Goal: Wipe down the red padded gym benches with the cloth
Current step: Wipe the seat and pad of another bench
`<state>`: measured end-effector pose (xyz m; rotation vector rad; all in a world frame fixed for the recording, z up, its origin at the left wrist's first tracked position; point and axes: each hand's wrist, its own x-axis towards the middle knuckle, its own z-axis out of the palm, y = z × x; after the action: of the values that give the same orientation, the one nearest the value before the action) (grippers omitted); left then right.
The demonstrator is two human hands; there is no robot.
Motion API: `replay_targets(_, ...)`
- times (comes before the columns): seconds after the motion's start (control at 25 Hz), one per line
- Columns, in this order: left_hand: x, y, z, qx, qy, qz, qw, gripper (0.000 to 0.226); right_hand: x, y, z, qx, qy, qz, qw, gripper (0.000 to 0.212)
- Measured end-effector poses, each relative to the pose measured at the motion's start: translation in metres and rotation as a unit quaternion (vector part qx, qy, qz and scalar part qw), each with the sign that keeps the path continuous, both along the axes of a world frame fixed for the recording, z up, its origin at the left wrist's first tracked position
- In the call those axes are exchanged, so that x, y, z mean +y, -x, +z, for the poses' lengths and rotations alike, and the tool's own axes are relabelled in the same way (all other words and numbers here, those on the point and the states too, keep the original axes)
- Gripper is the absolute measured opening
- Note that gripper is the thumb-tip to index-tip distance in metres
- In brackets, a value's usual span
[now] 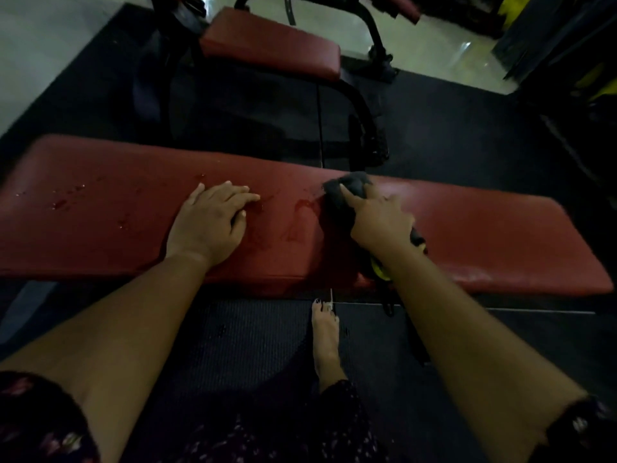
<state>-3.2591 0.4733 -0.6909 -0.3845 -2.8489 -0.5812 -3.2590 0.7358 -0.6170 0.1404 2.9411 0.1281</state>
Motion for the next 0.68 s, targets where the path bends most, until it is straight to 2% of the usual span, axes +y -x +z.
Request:
replay_targets(0.2, 0.0, 0.0, -0.001, -0.002, 0.001, 0.004, 1.0, 0.041, -0.012, -0.091, -0.013, 0.019, -0.003, -0.076, 0.997, 0.08)
replay_targets(0.36, 0.0, 0.0, -0.003, -0.006, 0.005, 0.001, 1.0, 0.041, -0.035, -0.126, -0.016, 0.003, -0.017, -0.038, 0.999, 0.079)
replay_targets(0.48, 0.0, 0.0, -0.002, -0.004, 0.001, 0.003, 1.0, 0.04, -0.046, -0.091, -0.015, 0.021, -0.032, 0.039, 0.999, 0.076)
replay_targets(0.68, 0.0, 0.0, -0.003, 0.0, -0.004, 0.003, 1.0, 0.039, -0.034, 0.016, -0.008, 0.014, 0.01, 0.019, 1.0, 0.071)
